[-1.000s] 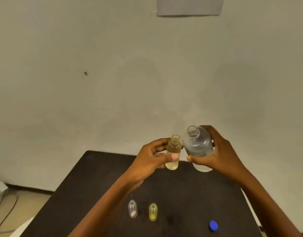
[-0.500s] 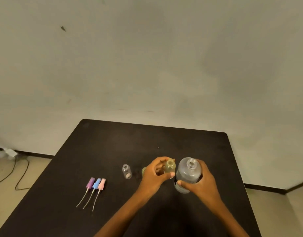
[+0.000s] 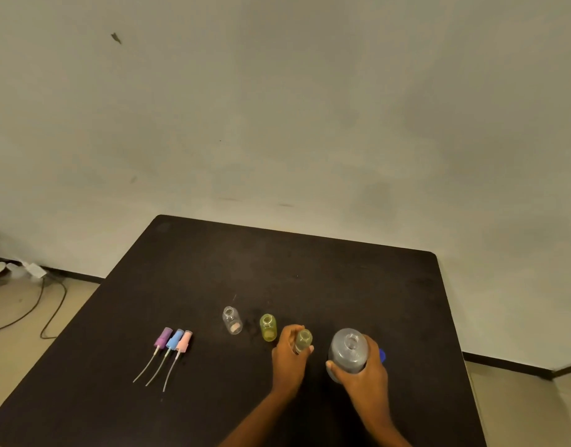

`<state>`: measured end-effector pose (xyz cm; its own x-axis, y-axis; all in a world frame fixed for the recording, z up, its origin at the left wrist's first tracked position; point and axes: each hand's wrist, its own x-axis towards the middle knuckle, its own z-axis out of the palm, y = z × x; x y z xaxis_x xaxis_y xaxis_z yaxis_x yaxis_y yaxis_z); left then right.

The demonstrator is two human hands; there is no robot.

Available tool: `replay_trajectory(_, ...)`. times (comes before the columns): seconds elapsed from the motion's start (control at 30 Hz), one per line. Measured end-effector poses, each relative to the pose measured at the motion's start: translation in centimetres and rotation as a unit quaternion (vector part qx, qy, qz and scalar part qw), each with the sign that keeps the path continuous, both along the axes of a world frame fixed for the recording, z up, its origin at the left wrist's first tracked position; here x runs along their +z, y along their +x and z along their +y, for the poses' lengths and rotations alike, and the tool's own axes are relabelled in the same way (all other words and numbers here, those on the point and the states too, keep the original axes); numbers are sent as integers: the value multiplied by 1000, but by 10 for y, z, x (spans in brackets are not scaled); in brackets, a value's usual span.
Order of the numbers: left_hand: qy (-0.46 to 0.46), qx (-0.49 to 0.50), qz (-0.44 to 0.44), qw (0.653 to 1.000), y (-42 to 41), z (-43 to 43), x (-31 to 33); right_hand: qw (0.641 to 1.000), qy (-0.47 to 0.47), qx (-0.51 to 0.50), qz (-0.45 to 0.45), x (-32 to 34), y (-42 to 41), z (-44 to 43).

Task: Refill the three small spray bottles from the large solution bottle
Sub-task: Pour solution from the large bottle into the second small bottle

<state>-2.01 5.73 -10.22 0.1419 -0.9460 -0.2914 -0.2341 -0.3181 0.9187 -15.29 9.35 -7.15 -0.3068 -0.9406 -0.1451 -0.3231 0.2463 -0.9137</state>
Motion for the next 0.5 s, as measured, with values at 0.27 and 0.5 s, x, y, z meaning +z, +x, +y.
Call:
replay_trajectory(0.27,3,49,-9,999,-7,-10,-11,997,71,18,-1,-21,-2,-2)
replay_trajectory(0.5,16,67,-3,998,-11,-13,-15,997,64,32,-8,-24,-4,-1)
